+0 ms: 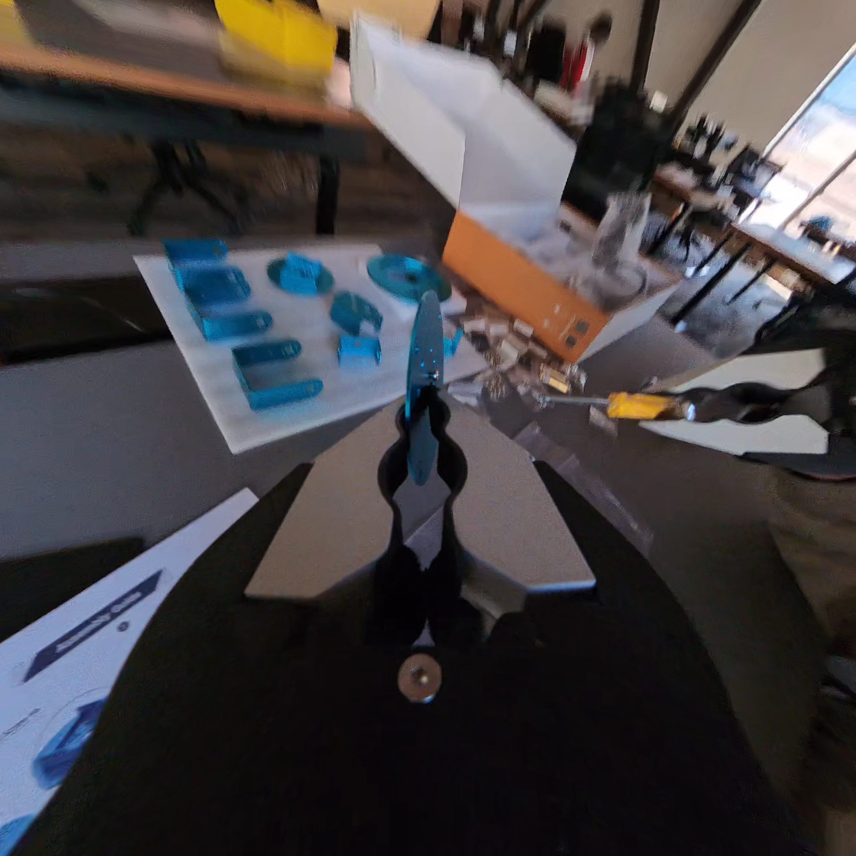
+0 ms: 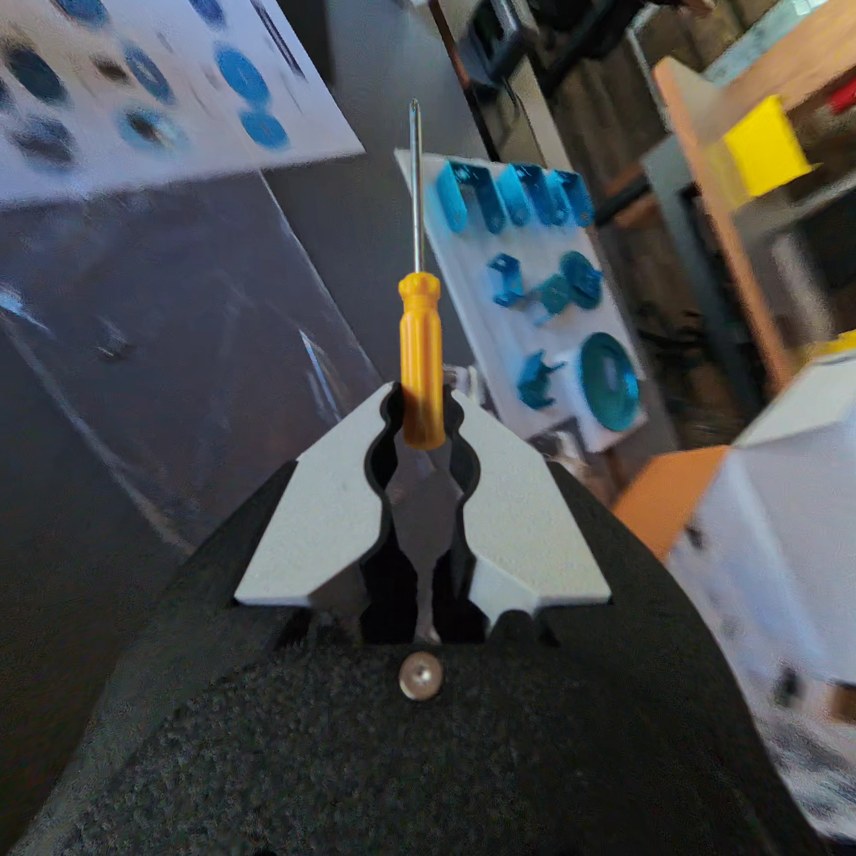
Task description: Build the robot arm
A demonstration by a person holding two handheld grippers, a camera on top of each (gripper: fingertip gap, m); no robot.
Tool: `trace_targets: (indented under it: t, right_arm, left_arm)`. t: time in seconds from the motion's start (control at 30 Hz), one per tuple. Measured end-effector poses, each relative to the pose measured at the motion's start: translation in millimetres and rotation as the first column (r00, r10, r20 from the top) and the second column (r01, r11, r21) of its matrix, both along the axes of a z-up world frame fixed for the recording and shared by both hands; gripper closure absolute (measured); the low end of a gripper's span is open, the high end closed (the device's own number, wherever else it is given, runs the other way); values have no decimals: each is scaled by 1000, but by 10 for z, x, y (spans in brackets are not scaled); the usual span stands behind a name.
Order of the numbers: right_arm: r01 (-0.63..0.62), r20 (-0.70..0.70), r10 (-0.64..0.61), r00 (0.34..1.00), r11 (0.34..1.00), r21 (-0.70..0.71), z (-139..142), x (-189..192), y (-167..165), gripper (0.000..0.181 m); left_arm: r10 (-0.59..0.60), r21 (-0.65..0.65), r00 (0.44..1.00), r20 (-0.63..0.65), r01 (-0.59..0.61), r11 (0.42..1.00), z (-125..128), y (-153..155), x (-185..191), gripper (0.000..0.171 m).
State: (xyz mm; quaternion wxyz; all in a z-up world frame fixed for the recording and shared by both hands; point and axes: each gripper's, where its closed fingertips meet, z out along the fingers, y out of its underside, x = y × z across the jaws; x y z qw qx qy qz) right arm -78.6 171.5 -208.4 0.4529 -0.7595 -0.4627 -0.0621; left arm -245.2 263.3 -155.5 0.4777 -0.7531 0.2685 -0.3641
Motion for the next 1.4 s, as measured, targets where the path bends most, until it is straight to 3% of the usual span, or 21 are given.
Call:
trace_targets:
  t: [0.1,0.17,0.23,0.33,0.47,0.57,0.77,1.4]
  right_arm:
    - [-35,270,-16,963,982,186,-137,83,58,165]
    - [-147,488,-23,873,940,309,-226,74,82,165]
    - [-233,593,-57,803,886,401,-284,5,120,165]
    - [-89,565,-100,819,951,297,-568,27,169,165]
    - [50,473,-159,867,971,235,-611,45,155,165]
    - [112,388,-167,906,981,160,-669,-39,122,165]
    - [126,410,-174,895,982,141,-762,-144,102,165]
    - [126,406,-176,897,981,146,-745,-186,117,165]
  left_arm:
    - [-29,-35,984,-176,23,999,-521,91,306,167]
    - [-33,-39,982,-188,26,999,-715,86,454,167]
    - [-32,-58,983,-180,22,998,-890,42,571,167]
    - [-27,-50,974,-226,16,999,-1067,-44,644,167]
    - [79,124,951,-298,-44,991,-1075,-15,537,167]
    - [54,67,963,-264,-37,997,-1148,-58,562,167]
    - [45,-7,968,-246,-48,999,-1297,-2,540,167]
    - [22,-19,971,-238,-27,999,-1311,-40,588,167]
